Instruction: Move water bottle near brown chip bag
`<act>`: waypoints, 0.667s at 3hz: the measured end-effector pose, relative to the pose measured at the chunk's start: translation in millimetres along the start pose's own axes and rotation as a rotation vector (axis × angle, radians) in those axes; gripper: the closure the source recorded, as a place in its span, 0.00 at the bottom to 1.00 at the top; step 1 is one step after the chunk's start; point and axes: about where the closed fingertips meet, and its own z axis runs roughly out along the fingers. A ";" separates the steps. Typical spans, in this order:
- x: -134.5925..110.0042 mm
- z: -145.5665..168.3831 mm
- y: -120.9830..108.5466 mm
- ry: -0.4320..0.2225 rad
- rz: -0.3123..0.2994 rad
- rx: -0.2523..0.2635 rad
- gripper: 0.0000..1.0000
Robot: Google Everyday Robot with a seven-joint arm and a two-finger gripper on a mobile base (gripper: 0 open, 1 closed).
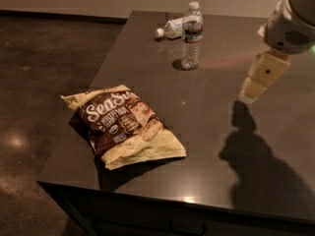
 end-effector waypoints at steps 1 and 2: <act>-10.7 12.6 -36.4 -0.043 0.108 0.048 0.00; -19.4 25.4 -69.1 -0.088 0.192 0.069 0.00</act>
Offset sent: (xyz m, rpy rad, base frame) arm 0.1325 -0.0152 0.0039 0.2308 -0.0990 -0.2652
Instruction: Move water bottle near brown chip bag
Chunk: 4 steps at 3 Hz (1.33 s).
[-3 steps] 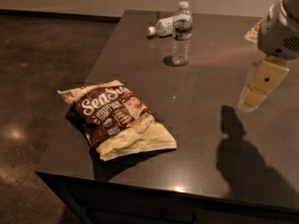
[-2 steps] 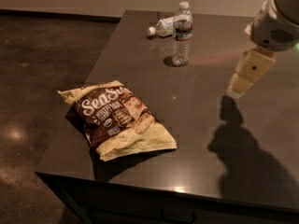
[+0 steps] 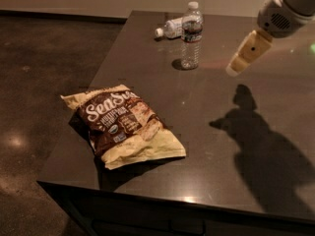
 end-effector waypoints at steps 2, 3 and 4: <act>-32.2 35.7 -40.9 -0.084 0.130 0.019 0.00; -52.5 53.0 -57.0 -0.138 0.206 0.050 0.00; -76.3 70.0 -68.9 -0.190 0.263 0.073 0.00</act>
Offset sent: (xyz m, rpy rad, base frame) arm 0.1016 0.0149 -0.0040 0.1995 -0.0768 -0.1755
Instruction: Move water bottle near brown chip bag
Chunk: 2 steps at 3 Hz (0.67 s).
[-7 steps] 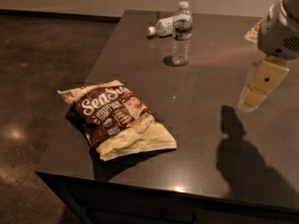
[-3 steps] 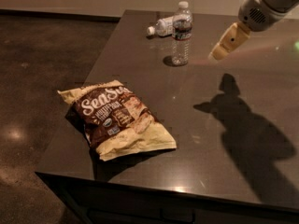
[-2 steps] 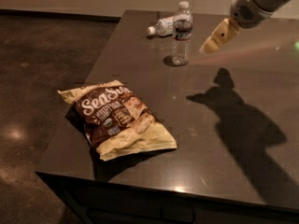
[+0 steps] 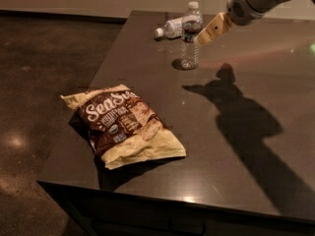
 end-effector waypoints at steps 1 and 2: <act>-16.0 15.9 -2.4 -0.025 0.026 0.002 0.00; -29.3 32.9 6.2 -0.029 0.013 -0.030 0.00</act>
Offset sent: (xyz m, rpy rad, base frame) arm 0.0459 0.0486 -0.0074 0.0534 0.0060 0.0492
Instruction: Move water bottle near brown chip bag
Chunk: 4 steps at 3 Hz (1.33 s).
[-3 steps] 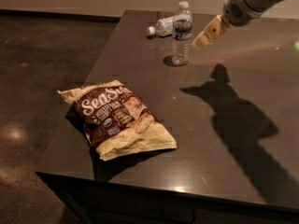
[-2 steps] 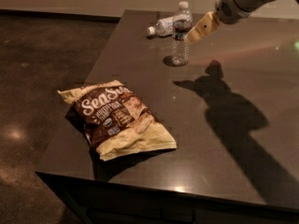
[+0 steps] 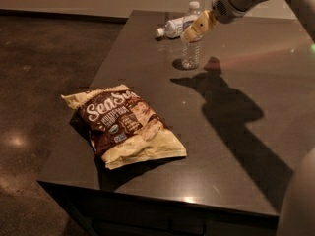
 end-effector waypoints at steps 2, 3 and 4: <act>-20.0 23.0 8.1 0.006 -0.027 -0.060 0.15; -26.0 25.2 12.2 0.003 -0.045 -0.090 0.38; -31.0 20.9 23.9 -0.011 -0.078 -0.141 0.62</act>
Offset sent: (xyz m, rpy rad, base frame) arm 0.0312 0.0304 0.0041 0.0116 0.0431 0.0950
